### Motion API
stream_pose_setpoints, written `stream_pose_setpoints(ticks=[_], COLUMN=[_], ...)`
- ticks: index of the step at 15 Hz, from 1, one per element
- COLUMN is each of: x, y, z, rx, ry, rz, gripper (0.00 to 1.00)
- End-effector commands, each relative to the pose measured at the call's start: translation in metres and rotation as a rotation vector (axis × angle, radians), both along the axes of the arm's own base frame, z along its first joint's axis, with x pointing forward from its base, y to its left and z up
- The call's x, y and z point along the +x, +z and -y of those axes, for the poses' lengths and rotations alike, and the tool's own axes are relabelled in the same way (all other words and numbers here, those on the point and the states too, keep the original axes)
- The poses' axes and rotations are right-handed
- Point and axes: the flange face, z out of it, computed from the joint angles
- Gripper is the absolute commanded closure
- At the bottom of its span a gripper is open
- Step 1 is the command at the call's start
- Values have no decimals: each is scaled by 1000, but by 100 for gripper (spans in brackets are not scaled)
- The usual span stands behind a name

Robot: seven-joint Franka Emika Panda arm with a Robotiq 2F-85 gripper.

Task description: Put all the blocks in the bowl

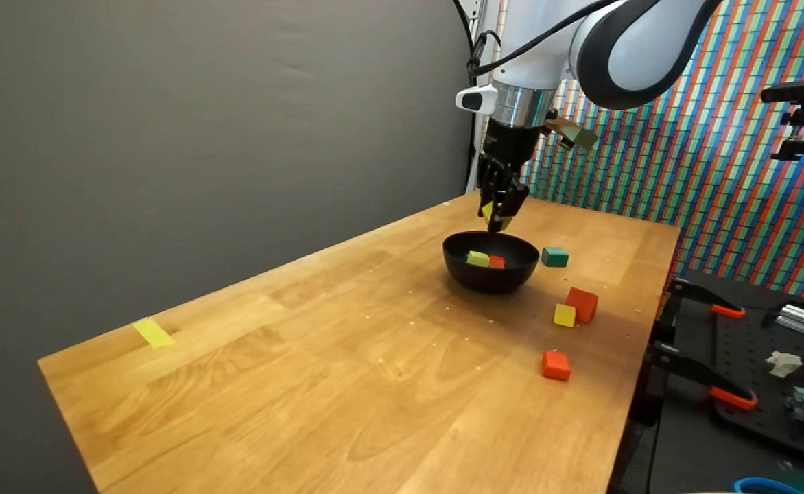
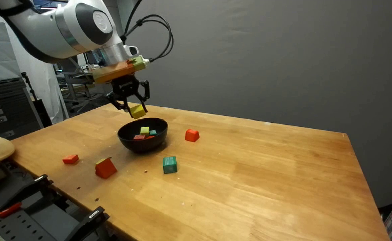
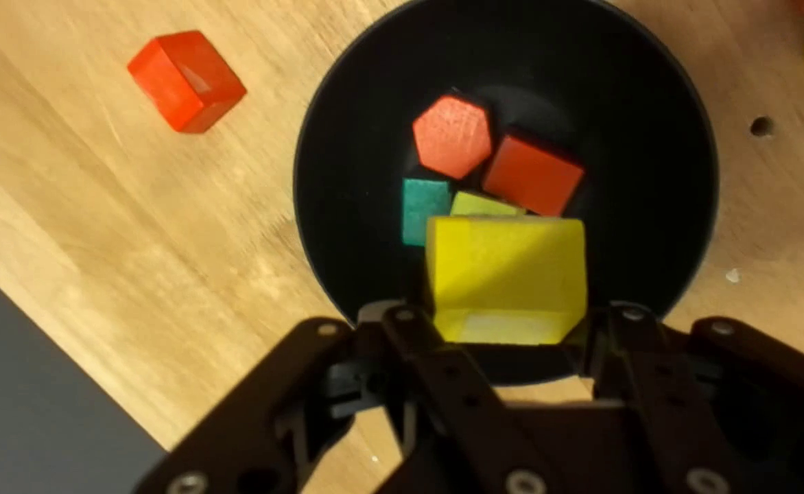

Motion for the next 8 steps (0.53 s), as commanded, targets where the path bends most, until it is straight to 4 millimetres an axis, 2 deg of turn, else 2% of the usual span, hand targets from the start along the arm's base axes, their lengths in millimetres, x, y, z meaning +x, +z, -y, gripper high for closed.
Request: stream_pose_setpoints(ticks=[1,2,3,5,6,8], x=[1,2,2,1,1,2], y=[-16,-10,-15,-18,-18,-15], z=[12,13,15,14,14,9], rx=[88,39,44,43,43,45], ry=[2,-14,-13,-12,-12,-51], rz=[24,3,-5,-11,-11,-59], gripper=[22,15,31,15,3,0])
